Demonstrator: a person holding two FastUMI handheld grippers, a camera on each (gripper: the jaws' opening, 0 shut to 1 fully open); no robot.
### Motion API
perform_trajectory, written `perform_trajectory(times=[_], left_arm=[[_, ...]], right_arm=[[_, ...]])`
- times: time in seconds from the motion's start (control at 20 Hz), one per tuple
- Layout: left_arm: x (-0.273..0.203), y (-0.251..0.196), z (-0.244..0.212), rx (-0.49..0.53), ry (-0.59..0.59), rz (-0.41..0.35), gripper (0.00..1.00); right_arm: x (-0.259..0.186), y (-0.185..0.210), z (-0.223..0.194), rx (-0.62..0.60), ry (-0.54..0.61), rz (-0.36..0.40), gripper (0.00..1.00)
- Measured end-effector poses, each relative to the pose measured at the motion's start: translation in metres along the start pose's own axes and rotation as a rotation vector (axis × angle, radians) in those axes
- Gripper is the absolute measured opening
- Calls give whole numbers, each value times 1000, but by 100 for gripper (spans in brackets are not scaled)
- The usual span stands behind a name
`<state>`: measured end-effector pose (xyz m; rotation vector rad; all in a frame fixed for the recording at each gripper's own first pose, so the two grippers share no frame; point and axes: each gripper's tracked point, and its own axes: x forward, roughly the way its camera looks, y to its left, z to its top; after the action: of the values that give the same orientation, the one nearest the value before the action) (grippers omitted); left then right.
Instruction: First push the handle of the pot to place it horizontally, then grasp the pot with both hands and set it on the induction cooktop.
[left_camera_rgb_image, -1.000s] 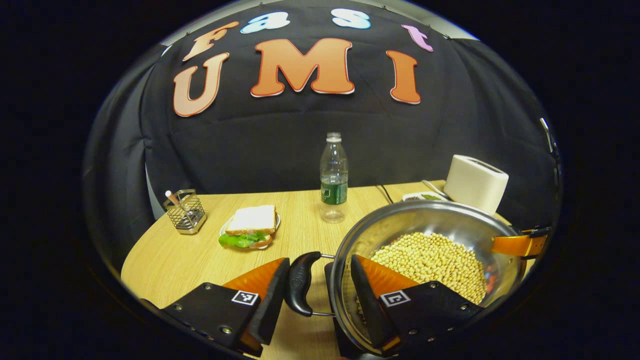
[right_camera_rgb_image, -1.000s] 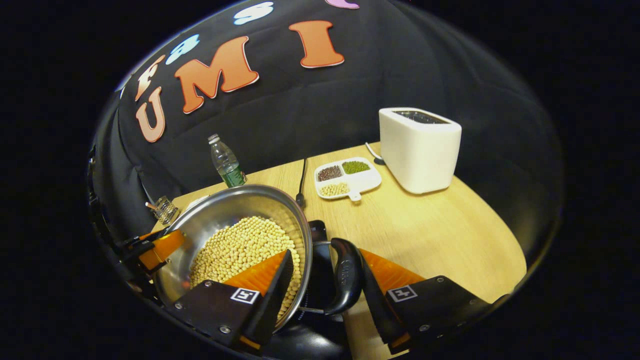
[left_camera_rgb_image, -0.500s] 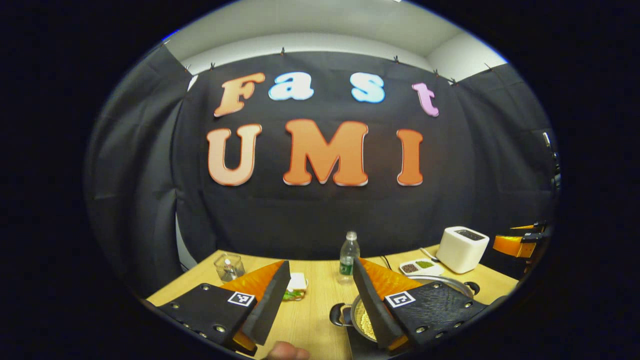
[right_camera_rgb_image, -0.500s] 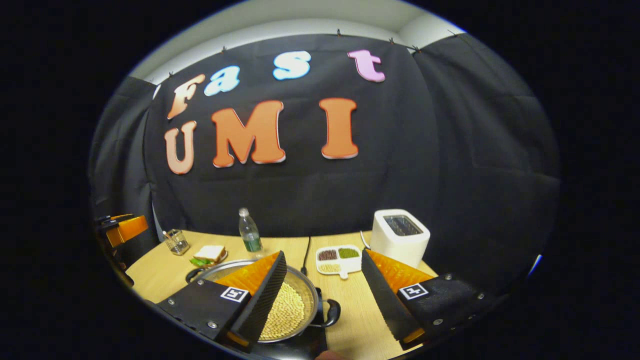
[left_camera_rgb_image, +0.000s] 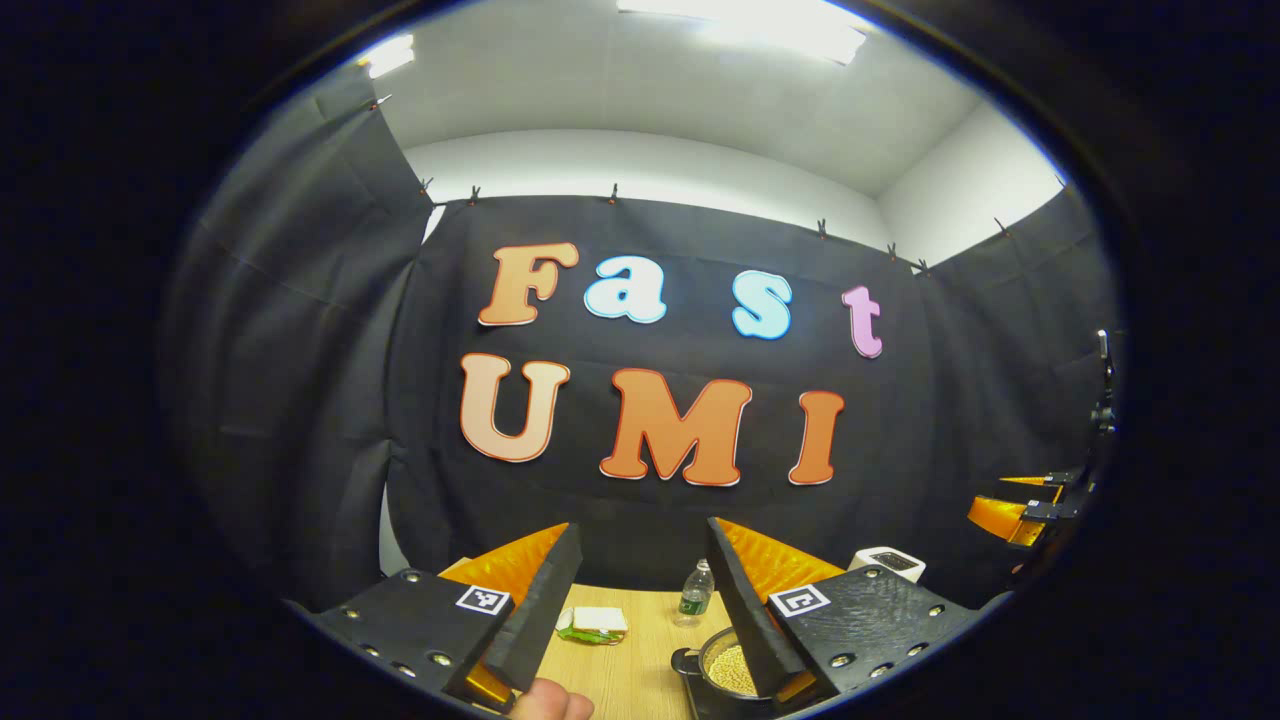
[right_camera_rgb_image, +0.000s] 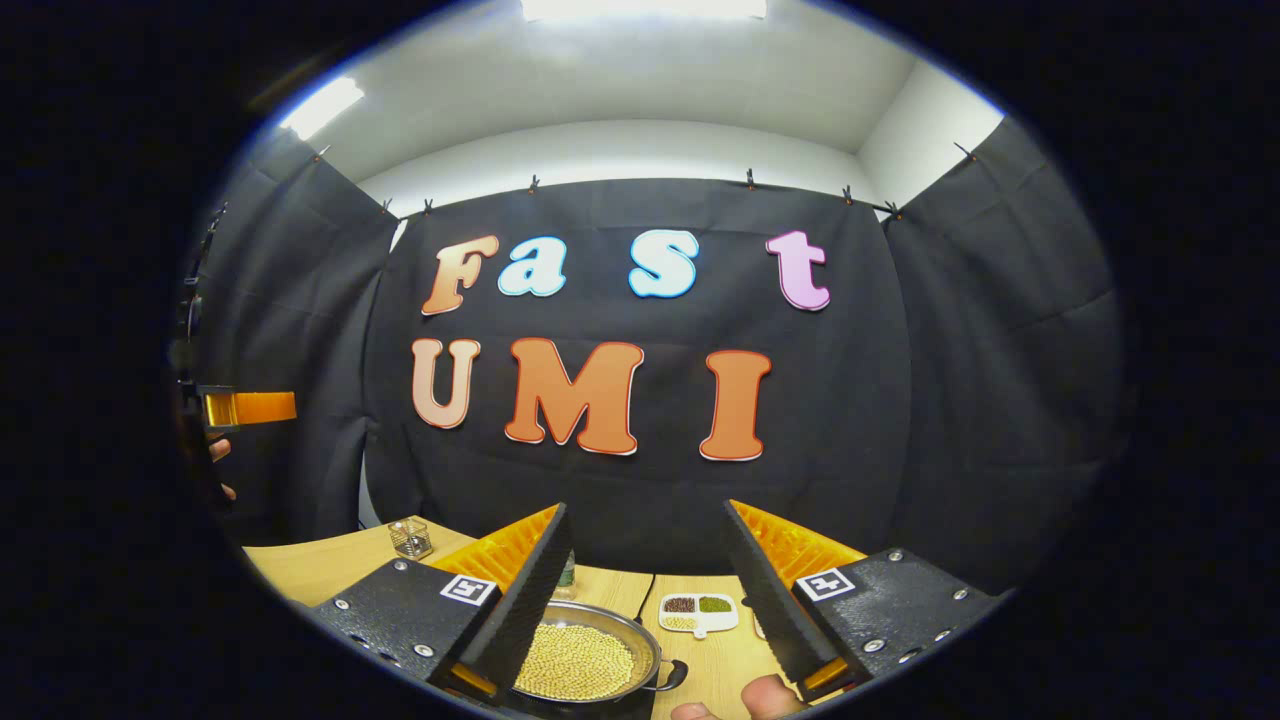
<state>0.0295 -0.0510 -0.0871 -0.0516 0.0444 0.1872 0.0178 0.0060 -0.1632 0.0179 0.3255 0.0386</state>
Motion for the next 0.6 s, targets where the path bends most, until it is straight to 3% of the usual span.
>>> perform_trajectory(times=[0.05, 0.15, 0.3, 0.6], left_arm=[[-5, 10, 16, 0, -19, 14, 79], [-17, 27, 47, 9, -72, 47, 79], [-30, 32, 83, -34, -119, 53, 77], [-57, 37, 144, 66, -245, 133, 77]], right_arm=[[-7, -1, 16, -7, -21, 3, 98], [-16, -2, 45, -33, -67, 13, 94], [-30, -2, 86, -85, -135, 19, 97], [-55, -15, 134, -107, -225, 25, 95]])
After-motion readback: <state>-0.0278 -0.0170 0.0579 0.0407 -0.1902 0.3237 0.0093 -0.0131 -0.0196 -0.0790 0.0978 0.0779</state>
